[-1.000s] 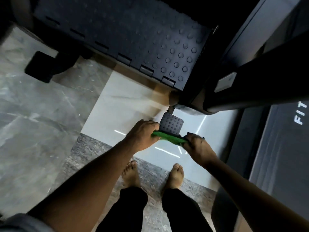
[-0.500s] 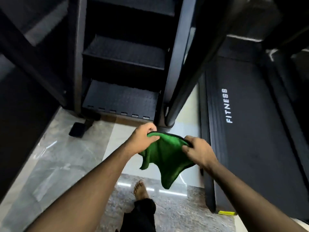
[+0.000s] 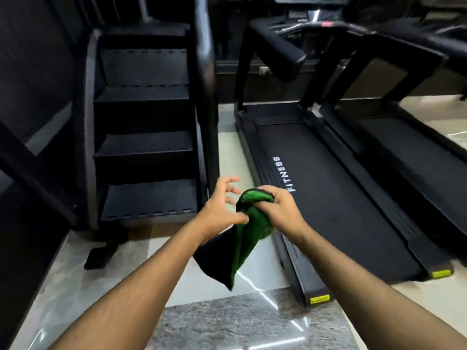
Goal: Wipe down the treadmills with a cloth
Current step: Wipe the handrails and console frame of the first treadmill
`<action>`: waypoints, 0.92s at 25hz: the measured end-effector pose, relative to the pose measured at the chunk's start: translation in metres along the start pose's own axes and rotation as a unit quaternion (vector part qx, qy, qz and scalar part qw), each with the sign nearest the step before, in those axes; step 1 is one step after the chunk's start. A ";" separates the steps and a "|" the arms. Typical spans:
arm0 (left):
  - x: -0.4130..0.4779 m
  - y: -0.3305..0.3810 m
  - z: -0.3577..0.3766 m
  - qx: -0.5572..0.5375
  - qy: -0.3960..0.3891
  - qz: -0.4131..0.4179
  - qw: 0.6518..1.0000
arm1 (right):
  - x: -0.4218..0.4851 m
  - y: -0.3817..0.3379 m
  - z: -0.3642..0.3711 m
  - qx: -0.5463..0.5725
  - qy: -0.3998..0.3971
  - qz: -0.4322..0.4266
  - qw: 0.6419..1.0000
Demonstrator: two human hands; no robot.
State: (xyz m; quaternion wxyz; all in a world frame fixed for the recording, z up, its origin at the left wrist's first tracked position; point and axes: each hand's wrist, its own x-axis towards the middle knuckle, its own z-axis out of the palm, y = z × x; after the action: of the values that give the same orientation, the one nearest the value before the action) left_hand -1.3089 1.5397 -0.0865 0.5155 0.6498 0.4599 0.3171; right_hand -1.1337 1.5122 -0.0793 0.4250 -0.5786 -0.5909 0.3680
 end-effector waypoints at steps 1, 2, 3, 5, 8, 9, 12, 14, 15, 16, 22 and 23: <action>-0.010 -0.006 0.012 0.014 -0.024 -0.012 1.000 | -0.008 -0.012 -0.012 0.007 0.036 0.001 0.999; -0.019 -0.015 0.027 0.028 -0.057 -0.030 0.998 | -0.015 -0.023 -0.024 0.016 0.070 -0.001 0.997; -0.026 -0.023 0.043 0.042 -0.087 -0.039 0.995 | -0.023 -0.034 -0.035 0.024 0.099 -0.003 0.995; -0.031 -0.031 0.076 0.050 -0.126 -0.021 0.991 | -0.039 -0.050 -0.059 0.037 0.152 -0.007 0.988; -0.035 -0.025 0.120 0.033 -0.161 -0.007 0.986 | -0.067 -0.066 -0.091 0.066 0.217 0.002 0.974; -0.036 -0.019 0.133 0.016 -0.183 -0.006 0.983 | -0.078 -0.073 -0.103 0.082 0.241 0.007 0.967; -0.038 0.008 0.173 -0.044 -0.255 0.017 0.966 | -0.112 -0.086 -0.146 0.093 0.307 -0.011 0.947; -0.030 0.027 0.201 -0.054 -0.296 0.039 0.953 | -0.141 -0.087 -0.178 0.111 0.337 -0.012 0.935; -0.023 0.034 0.213 -0.054 -0.321 0.044 0.945 | -0.157 -0.086 -0.192 0.136 0.341 0.000 0.930; -0.018 0.044 0.229 -0.045 -0.356 0.049 0.932 | -0.177 -0.081 -0.209 0.153 0.349 0.015 0.925; -0.004 0.093 0.362 0.005 -0.483 0.061 0.873 | -0.282 -0.016 -0.328 0.118 0.443 0.075 0.885; -0.001 0.100 0.388 0.007 -0.464 0.063 0.883 | -0.297 -0.004 -0.348 0.116 0.460 0.088 0.876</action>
State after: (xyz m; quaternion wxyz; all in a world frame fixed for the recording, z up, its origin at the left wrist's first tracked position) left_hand -0.9379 1.3876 -0.0941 0.6446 0.7536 0.1285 0.0077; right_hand -0.8215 1.1967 0.0291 0.6788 -0.6788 -0.2283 0.1624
